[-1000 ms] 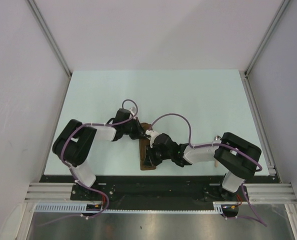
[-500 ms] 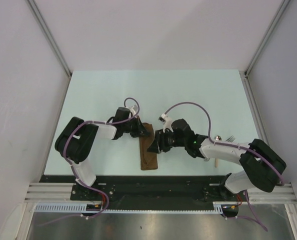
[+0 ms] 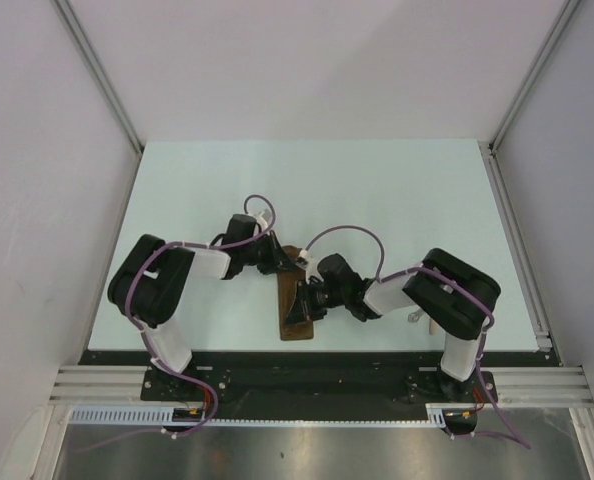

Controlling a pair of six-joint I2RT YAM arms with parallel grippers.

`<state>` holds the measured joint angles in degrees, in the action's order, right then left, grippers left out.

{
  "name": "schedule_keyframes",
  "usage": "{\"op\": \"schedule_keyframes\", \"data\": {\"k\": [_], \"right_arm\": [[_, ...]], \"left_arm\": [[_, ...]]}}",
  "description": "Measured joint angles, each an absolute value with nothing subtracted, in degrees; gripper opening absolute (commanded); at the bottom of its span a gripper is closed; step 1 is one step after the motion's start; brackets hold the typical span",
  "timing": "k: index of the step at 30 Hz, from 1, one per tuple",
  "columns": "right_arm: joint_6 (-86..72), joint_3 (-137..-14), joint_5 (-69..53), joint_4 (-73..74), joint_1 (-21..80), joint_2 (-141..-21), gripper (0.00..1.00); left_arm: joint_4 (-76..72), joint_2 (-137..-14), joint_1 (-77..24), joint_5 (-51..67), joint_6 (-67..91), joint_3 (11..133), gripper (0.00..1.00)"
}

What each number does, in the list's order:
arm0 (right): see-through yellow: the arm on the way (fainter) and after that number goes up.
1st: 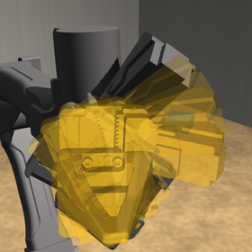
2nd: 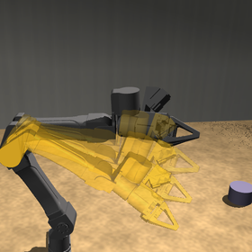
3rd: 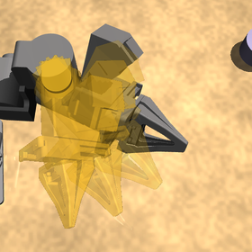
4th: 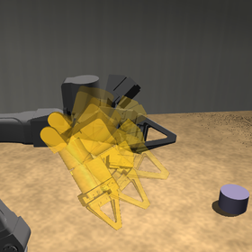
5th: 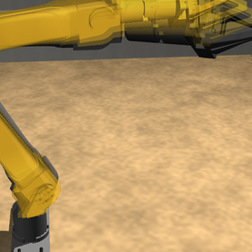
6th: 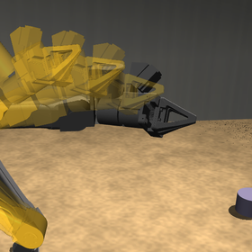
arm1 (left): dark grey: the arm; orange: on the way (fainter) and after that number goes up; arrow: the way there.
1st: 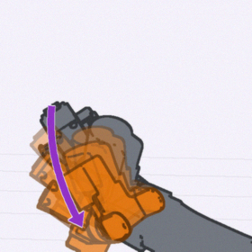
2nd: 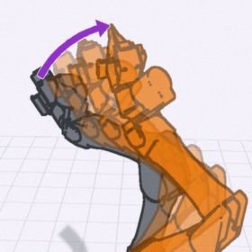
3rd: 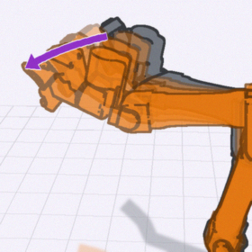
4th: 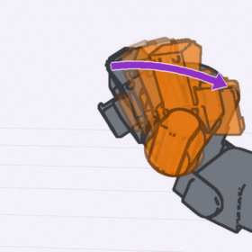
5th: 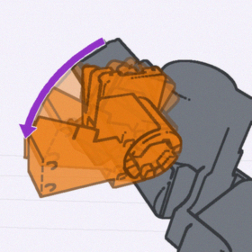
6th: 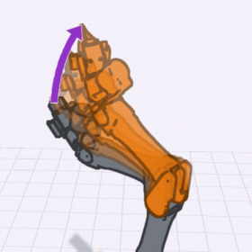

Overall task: Fold the napkin into a case and place the utensils inside
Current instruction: Stuff the smaller-rectangle-folded napkin at the center of the board.

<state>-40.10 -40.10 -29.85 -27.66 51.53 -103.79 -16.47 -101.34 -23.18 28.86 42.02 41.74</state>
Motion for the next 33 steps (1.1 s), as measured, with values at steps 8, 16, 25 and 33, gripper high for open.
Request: {"op": "schedule_keyframes", "data": {"k": [8, 16, 25, 33], "right_arm": [[-42.59, -37.41, -32.51, -33.45, 49.43, -104.36, 0.16], [-40.32, -39.70, -32.97, -26.63, 45.08, -99.96, 0.28], [-40.12, -50.15, -31.97, -20.49, 38.20, -102.69, 0.14], [-42.96, -56.88, -29.17, -20.38, 37.01, -110.13, 0.00]], "left_arm": [[-13.67, -96.92, -22.85, 26.85, 41.43, 41.34, 0.27], [-5.69, -86.17, -22.68, 21.85, 38.37, 46.06, 0.38], [0.34, -85.86, -23.11, 12.88, 34.81, 48.51, 0.32], [2.50, -88.95, -27.00, 4.47, 31.75, 48.93, 0.33]]}}
